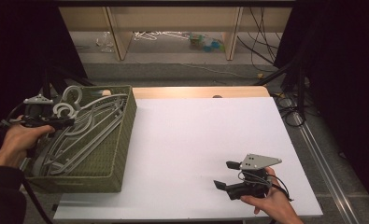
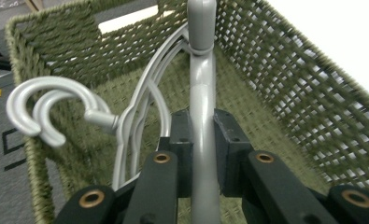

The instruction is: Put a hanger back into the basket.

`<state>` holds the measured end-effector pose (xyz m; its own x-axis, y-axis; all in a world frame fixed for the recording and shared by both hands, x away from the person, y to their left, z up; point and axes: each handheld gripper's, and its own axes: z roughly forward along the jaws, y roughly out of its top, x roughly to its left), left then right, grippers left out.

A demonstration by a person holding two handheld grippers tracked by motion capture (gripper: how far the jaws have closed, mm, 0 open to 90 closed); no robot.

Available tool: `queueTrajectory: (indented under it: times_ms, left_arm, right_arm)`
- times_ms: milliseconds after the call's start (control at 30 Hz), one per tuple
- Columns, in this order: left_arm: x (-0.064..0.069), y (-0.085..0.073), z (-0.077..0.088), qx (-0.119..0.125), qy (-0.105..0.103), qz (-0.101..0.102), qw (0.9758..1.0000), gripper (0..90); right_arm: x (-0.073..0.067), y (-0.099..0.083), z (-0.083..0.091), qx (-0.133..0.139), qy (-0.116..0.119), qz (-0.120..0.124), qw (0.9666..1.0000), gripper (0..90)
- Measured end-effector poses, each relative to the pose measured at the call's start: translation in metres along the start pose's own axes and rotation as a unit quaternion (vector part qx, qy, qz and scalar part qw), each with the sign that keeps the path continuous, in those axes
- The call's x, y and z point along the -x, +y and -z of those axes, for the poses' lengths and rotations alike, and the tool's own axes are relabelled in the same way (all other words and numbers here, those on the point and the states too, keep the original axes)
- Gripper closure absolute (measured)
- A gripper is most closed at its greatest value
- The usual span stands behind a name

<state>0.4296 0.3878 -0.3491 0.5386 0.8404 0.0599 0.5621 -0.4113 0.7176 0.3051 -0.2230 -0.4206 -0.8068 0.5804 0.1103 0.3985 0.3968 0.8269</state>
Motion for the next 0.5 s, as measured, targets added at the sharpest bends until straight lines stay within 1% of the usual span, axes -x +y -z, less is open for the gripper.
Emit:
queueTrajectory:
  times_ms: [33, 67, 100, 133, 167, 200, 233, 267, 300, 367, 400, 433, 467, 500]
  left_arm:
    - [-0.002, 0.0, -0.001, 0.001, 0.003, -0.012, 0.9999, 78.6]
    - [0.001, -0.002, -0.001, -0.001, 0.011, 0.006, 0.9999, 78.6]
    - [0.002, -0.003, -0.002, -0.001, 0.016, 0.01, 0.9998, 78.6]
    - [-0.001, -0.002, -0.003, -0.011, 0.018, -0.012, 0.9997, 78.5]
    - [0.002, -0.003, -0.004, -0.013, 0.026, 0.011, 0.9995, 78.5]
    - [0.001, -0.003, -0.006, -0.017, 0.03, 0.002, 0.9994, 78.5]
    - [0.003, -0.005, -0.008, -0.017, 0.033, 0.016, 0.9992, 78.6]
    - [0.001, -0.005, -0.009, -0.022, 0.03, 0.006, 0.9993, 78.6]
    - [0.002, -0.007, -0.01, -0.027, 0.031, 0.007, 0.9992, 78.5]
    - [0.0, -0.012, -0.015, -0.033, 0.027, -0.003, 0.9991, 78.5]
    - [-0.001, -0.014, -0.016, -0.03, 0.024, -0.003, 0.9993, 78.5]
    - [0.0, -0.017, -0.017, -0.031, 0.023, 0.019, 0.9991, 78.3]
    - [-0.002, -0.018, -0.018, -0.028, 0.023, 0.009, 0.9993, 77.9]
    - [-0.001, -0.02, -0.019, -0.028, 0.025, 0.024, 0.999, 77.4]
  right_arm:
    - [0.0, 0.0, 0.0, 0.0, 0.0, -0.001, 1.0, 20.4]
    - [0.0, 0.0, 0.0, 0.0, 0.001, -0.002, 1.0, 20.4]
    - [0.0, 0.0, -0.001, 0.001, 0.0, 0.001, 1.0, 20.4]
    - [0.0, 0.0, -0.001, 0.001, 0.0, 0.001, 1.0, 20.4]
    - [0.0, 0.0, -0.001, 0.001, 0.0, 0.001, 1.0, 20.4]
    - [-0.001, 0.0, -0.001, 0.001, -0.001, 0.001, 1.0, 20.4]
    - [-0.001, 0.0, -0.001, 0.001, -0.001, 0.001, 1.0, 20.4]
    - [-0.001, 0.0, -0.001, -0.001, 0.001, 0.002, 1.0, 20.4]
    - [-0.001, 0.0, -0.001, -0.001, 0.0, 0.003, 1.0, 20.4]
    - [0.0, 0.0, -0.001, 0.001, -0.001, 0.002, 1.0, 20.4]
    - [0.0, 0.0, -0.001, 0.0, -0.002, 0.002, 1.0, 20.4]
    - [0.0, 0.0, -0.001, 0.0, -0.001, 0.002, 1.0, 20.4]
    - [0.0, 0.0, -0.001, 0.0, -0.001, 0.002, 1.0, 20.4]
    - [0.0, 0.0, -0.001, 0.0, -0.001, 0.002, 1.0, 20.4]
